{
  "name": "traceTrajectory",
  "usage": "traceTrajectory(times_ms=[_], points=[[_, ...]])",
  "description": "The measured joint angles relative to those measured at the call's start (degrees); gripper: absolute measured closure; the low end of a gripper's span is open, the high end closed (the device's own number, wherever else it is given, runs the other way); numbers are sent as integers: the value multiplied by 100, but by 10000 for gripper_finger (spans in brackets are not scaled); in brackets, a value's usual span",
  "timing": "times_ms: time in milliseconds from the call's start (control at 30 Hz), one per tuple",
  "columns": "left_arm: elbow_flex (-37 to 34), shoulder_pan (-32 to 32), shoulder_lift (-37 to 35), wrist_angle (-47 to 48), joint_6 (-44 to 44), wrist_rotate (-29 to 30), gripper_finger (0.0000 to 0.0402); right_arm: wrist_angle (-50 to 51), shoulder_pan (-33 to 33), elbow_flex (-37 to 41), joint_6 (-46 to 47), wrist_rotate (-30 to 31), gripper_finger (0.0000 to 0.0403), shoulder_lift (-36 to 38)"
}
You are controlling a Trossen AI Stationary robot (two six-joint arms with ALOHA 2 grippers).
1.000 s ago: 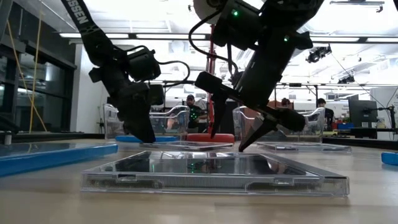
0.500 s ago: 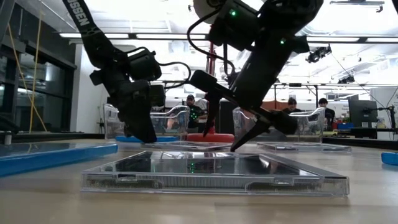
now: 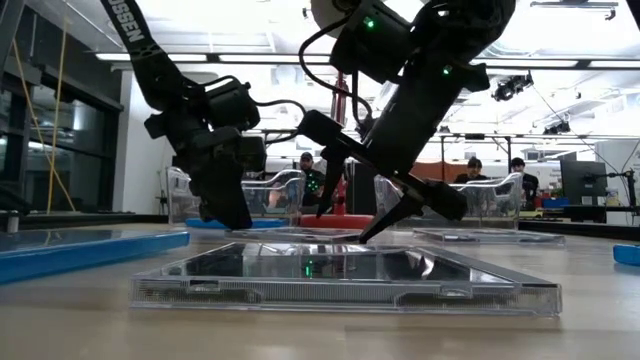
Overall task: Pick & place jewel cases by type
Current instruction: Put the left black cd case into the right transparent bin
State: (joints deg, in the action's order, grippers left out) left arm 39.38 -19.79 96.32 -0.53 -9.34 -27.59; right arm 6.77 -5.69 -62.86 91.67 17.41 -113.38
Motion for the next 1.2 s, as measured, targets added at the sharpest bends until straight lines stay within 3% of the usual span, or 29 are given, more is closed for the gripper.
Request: traceTrajectory(times_ms=[267,600,1200], points=[[-11,244,-1,-60,-57,330,282,100,72,-14,295,-62,151,0],[-11,251,1,-86,-146,345,282,265,92,-25,775,44,151,-51],[-7,257,1,-103,-168,414,282,556,168,-45,1266,-283,151,-114]])
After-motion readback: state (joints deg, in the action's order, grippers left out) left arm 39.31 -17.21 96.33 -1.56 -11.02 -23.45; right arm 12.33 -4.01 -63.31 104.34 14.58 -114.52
